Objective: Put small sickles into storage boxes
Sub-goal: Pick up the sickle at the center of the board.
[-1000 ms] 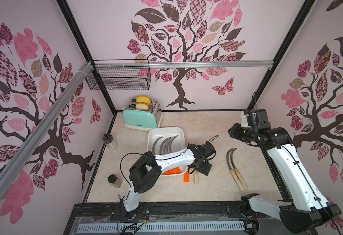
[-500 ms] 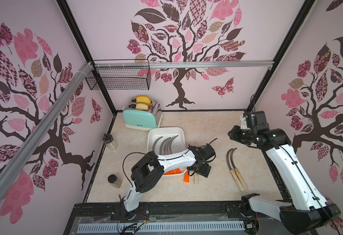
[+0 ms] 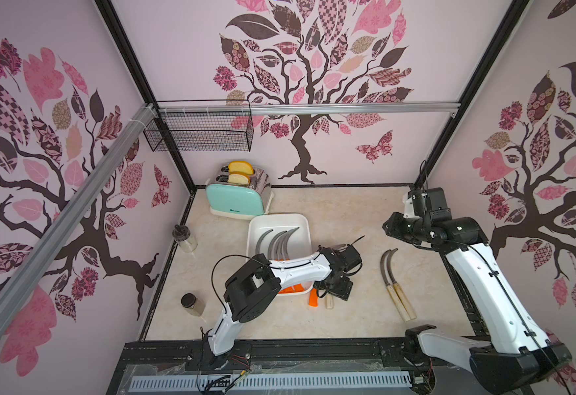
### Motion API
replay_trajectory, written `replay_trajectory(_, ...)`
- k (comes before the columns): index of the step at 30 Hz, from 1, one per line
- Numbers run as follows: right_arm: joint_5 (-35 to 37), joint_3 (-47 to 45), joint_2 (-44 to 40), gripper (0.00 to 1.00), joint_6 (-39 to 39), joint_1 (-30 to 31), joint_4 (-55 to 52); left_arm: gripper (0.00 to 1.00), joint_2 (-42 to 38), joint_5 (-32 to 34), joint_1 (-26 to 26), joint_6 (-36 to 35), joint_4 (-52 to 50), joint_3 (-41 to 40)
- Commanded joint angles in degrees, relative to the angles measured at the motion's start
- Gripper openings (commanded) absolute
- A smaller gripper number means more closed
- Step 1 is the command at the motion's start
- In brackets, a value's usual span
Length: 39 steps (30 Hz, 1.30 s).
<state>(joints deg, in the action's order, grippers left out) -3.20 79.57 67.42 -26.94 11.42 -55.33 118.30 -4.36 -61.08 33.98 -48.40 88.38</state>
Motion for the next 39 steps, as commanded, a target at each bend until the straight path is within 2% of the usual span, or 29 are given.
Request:
replay_trajectory(1, -0.66, -0.8, -0.97, 0.36, 0.55, -0.34, -0.18, 0.79, 2.07, -0.47, -0.29, -0.61, -0.3, 1.07)
replay_trajectory(11, -1.01, -1.0, -1.15, 0.35, 0.75, -0.35, -0.06, 0.72, 4.54, -1.01, -0.77, -1.54, -0.99, 2.73)
replay_trajectory(23, -2.25, -1.83, -0.73, 0.35, 0.84, -0.35, 1.02, 0.52, 4.75, 0.63, -0.88, -2.31, -1.53, 3.19)
replay_trajectory(30, -2.79, -2.16, -0.56, 0.35, 0.84, -0.29, 1.28, 0.51, 4.86, 0.0, -0.87, -2.54, -1.74, 2.82)
replay_trajectory(39, -3.13, -1.86, -0.62, 0.35, 0.58, -0.32, 1.37, 0.41, 4.05, 1.28, -0.86, -2.55, -1.9, 2.74)
